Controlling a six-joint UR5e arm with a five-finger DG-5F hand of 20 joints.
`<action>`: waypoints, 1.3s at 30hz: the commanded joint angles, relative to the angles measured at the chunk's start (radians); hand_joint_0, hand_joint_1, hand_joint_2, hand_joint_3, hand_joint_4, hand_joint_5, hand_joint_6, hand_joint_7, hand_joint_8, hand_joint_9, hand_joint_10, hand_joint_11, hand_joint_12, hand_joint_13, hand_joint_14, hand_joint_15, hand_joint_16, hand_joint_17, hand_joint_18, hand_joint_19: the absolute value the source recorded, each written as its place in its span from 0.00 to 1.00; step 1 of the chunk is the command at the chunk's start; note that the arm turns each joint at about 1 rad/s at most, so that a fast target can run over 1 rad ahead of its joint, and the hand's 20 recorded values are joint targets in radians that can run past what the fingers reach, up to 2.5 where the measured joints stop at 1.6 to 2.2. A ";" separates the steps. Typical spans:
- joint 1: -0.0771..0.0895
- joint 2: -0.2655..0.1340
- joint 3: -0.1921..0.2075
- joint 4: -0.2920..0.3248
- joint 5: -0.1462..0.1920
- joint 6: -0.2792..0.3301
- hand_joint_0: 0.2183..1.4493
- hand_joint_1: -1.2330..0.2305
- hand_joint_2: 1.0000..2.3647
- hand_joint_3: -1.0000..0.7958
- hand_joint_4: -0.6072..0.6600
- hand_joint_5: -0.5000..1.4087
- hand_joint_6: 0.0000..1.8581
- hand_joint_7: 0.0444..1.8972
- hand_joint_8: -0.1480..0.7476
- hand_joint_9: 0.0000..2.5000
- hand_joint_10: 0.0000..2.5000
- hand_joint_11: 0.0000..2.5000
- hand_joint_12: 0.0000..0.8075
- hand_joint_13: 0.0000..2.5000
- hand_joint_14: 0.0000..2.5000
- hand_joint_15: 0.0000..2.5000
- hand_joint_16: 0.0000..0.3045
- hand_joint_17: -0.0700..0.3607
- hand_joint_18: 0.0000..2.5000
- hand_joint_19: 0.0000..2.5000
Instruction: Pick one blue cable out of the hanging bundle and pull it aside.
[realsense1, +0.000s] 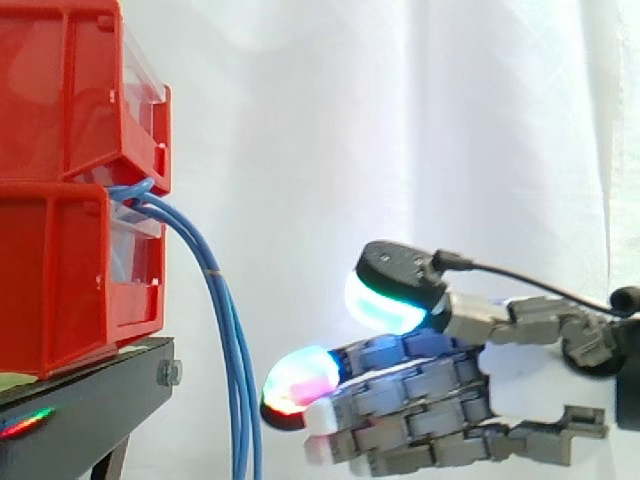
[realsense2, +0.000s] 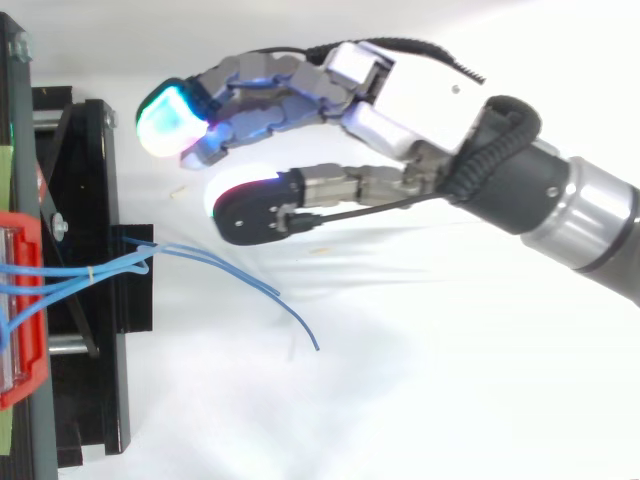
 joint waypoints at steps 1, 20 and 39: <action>0.001 -0.055 0.069 -0.013 -0.006 0.015 0.22 0.38 0.00 0.28 0.63 0.16 0.27 0.39 0.43 0.29 0.01 0.22 0.41 0.18 0.00 0.12 0.17 0.43 0.10 0.10; 0.029 -0.083 0.102 0.001 -0.092 0.022 0.23 0.36 0.00 0.28 0.69 0.19 0.27 0.48 0.44 0.38 0.01 0.30 0.40 0.28 0.01 0.18 0.17 0.43 0.16 0.13; 0.000 -0.084 0.132 0.009 -0.133 0.017 0.24 0.39 0.00 0.28 0.68 0.19 0.27 0.46 0.44 0.39 0.01 0.29 0.40 0.29 0.01 0.18 0.17 0.43 0.18 0.14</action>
